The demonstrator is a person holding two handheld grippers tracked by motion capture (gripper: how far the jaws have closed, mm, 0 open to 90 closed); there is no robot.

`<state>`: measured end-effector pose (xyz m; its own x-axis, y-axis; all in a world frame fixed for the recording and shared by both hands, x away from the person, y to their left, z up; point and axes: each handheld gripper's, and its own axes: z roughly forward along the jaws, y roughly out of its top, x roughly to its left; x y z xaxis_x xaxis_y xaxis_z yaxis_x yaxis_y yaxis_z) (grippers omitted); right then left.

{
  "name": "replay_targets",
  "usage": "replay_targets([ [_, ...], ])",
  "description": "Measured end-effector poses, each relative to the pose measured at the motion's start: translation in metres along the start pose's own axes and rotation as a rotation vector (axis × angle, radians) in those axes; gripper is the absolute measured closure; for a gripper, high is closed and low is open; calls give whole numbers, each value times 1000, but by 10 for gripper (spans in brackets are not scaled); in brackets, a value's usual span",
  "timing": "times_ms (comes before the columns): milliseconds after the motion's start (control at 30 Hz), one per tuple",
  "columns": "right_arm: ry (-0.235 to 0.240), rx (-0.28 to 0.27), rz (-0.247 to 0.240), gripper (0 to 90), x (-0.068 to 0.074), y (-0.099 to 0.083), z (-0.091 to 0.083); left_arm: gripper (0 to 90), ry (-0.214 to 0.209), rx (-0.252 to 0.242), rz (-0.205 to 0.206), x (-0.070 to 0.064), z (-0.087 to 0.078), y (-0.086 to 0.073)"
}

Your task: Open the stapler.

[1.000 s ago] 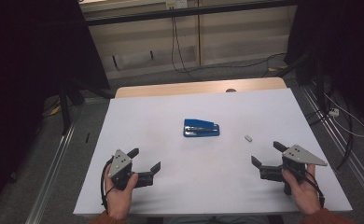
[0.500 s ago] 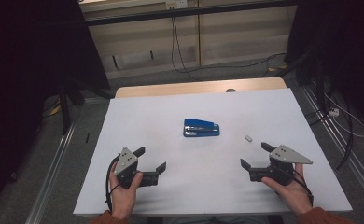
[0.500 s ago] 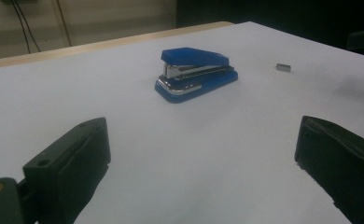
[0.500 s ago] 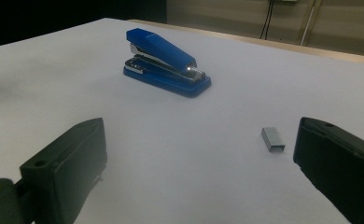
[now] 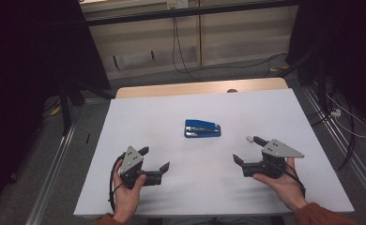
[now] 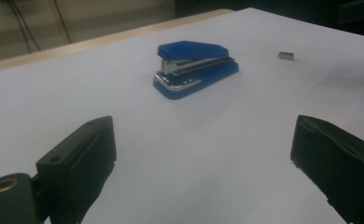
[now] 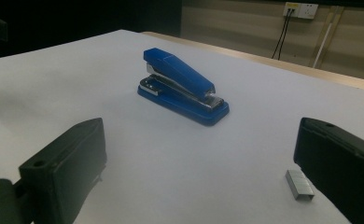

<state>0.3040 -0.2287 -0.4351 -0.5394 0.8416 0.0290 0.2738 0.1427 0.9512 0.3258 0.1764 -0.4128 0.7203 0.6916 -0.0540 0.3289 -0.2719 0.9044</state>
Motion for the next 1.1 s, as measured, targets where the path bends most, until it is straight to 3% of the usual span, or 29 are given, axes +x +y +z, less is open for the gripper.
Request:
replay_targets([
  [33,5,10,-4,28,0,1,7,69,-6,-7,-25,1,3,1],
  [200,28,0,-10,34,6,6,18,65,-25,-37,-61,5,9,3],
  [333,62,-5,6,25,10,13,23,52,-6,-31,-21,6,15,6],
  [400,67,-5,-9,22,12,15,26,49,5,-32,0,7,19,8],
  [567,78,-9,-13,38,14,17,36,44,6,-51,-10,10,33,13],
  [700,96,10,1,47,14,18,44,43,5,-54,-45,13,42,13],
  [867,100,11,-5,57,14,20,52,43,8,-39,-9,15,51,16],
  [967,103,8,-10,59,15,24,58,53,-15,-17,14,16,58,19],
  [1100,96,-7,0,62,16,27,67,47,-10,-20,7,19,67,23],
])
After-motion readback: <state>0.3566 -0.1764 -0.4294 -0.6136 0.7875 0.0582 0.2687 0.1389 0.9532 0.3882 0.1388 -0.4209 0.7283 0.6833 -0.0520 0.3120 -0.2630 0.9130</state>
